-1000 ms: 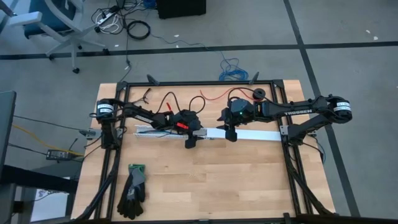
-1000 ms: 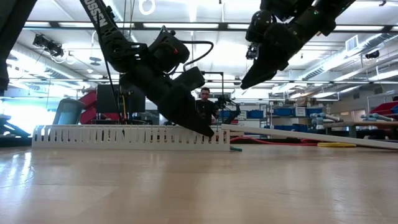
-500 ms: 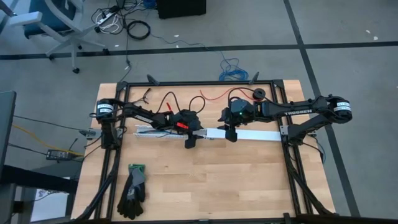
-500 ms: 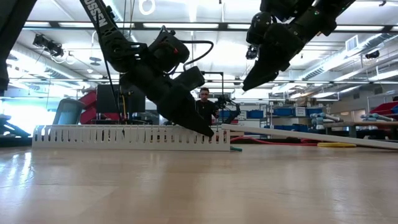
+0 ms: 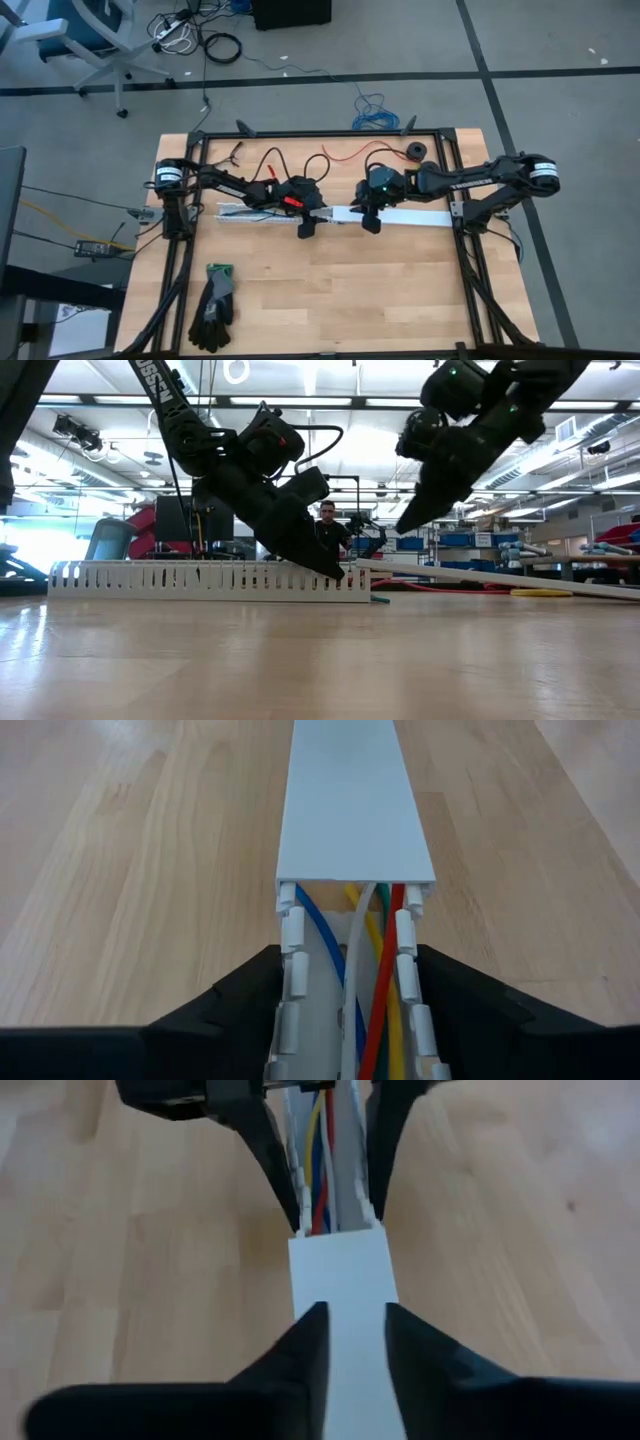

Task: Ziptie cables
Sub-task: Close the cable duct

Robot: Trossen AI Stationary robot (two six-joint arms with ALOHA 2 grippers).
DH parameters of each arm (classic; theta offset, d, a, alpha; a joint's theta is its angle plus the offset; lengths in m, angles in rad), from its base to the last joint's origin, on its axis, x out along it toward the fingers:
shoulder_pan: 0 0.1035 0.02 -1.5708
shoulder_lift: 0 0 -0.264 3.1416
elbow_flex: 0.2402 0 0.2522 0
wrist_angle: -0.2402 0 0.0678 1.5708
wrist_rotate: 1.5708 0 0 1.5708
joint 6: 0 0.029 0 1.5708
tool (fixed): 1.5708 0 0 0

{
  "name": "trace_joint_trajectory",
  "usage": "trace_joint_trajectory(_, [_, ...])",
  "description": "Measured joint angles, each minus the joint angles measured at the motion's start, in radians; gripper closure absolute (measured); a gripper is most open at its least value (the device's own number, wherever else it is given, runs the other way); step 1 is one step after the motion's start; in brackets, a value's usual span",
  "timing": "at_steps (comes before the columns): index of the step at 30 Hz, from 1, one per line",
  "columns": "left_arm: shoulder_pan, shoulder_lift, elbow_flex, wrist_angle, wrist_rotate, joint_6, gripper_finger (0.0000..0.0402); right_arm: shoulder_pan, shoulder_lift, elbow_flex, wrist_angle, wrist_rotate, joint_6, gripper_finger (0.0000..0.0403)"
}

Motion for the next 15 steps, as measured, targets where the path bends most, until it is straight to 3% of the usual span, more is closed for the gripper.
trace_joint_trajectory(5, [0.0, 0.0, 0.0, -0.002, 0.0, 0.001, 0.0176, 0.0, 0.088, 0.0, 0.084, 0.0, -0.031, 0.0391])
trace_joint_trajectory(15, [0.0, 0.0, 0.001, -0.003, 0.0, 0.004, 0.0176, 0.003, 0.204, 0.038, 0.168, -0.013, -0.021, 0.04])
